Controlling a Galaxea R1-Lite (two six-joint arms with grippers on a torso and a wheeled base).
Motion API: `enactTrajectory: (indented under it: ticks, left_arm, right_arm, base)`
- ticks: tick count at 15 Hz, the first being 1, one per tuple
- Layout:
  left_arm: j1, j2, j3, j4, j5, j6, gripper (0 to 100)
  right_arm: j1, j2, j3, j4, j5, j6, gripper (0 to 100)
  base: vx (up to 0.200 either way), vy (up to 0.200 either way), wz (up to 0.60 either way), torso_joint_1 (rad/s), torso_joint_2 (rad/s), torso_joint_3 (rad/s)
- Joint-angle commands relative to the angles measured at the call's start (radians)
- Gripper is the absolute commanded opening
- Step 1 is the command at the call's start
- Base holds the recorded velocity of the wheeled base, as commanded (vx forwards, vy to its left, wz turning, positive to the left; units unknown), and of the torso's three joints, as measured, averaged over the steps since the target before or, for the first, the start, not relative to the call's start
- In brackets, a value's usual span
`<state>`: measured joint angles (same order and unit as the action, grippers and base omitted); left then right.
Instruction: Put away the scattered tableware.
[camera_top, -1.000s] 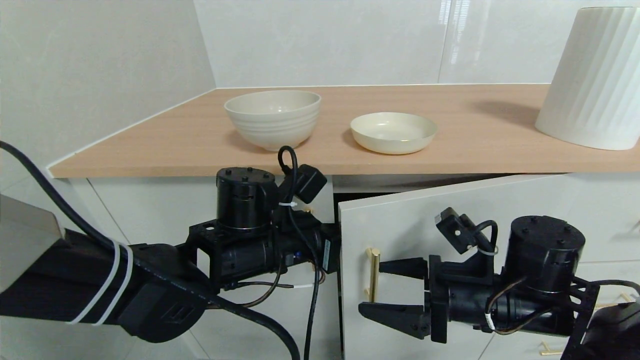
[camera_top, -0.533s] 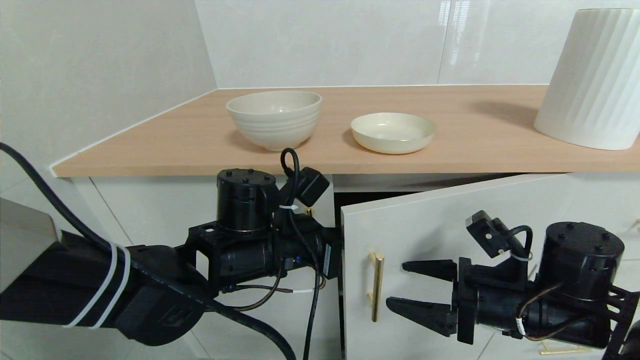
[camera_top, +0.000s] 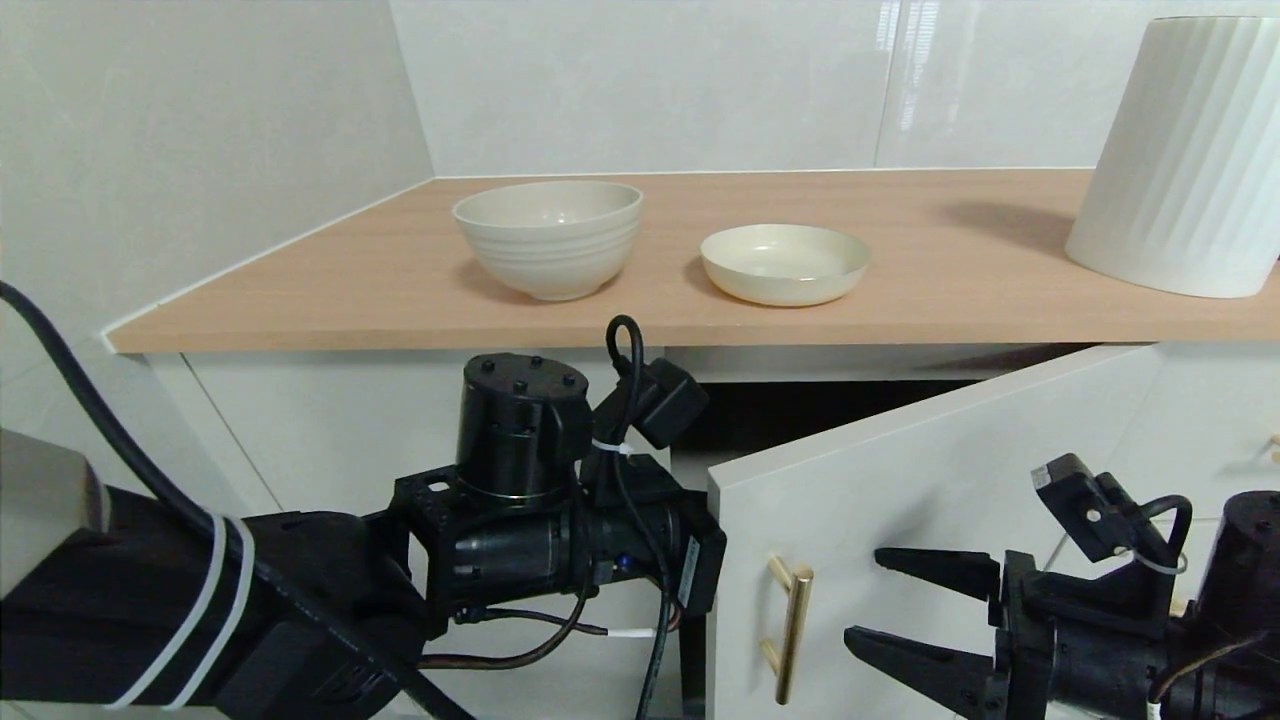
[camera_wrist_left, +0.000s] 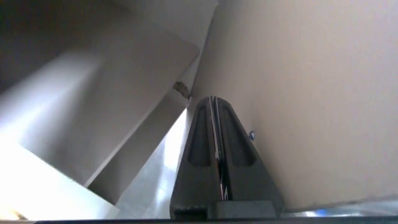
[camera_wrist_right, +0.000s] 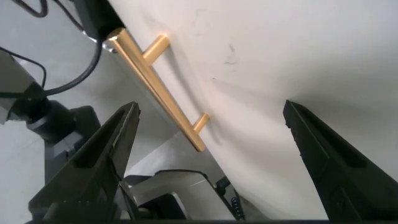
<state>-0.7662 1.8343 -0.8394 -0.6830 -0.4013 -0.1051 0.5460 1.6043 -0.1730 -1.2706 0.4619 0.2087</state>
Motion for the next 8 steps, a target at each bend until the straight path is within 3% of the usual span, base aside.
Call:
enactTrajectory:
  ticks: [1, 8]
  left_arm:
    - [0.001, -0.029, 0.016, -0.010, 0.016, -0.002, 0]
    - [-0.015, -0.073, 0.065, -0.007, 0.018, -0.007, 0]
  right_arm:
    - [0.002, -0.023, 0.006, 0.008, 0.020, 0.003, 100]
    - [0.002, -0.058, 0.027, 0.010, 0.001, 0.040, 100]
  base:
    - [0.000, 0.000, 0.00, 0.000, 0.00, 0.000]
    - [0.000, 0.000, 0.00, 0.000, 0.00, 0.000]
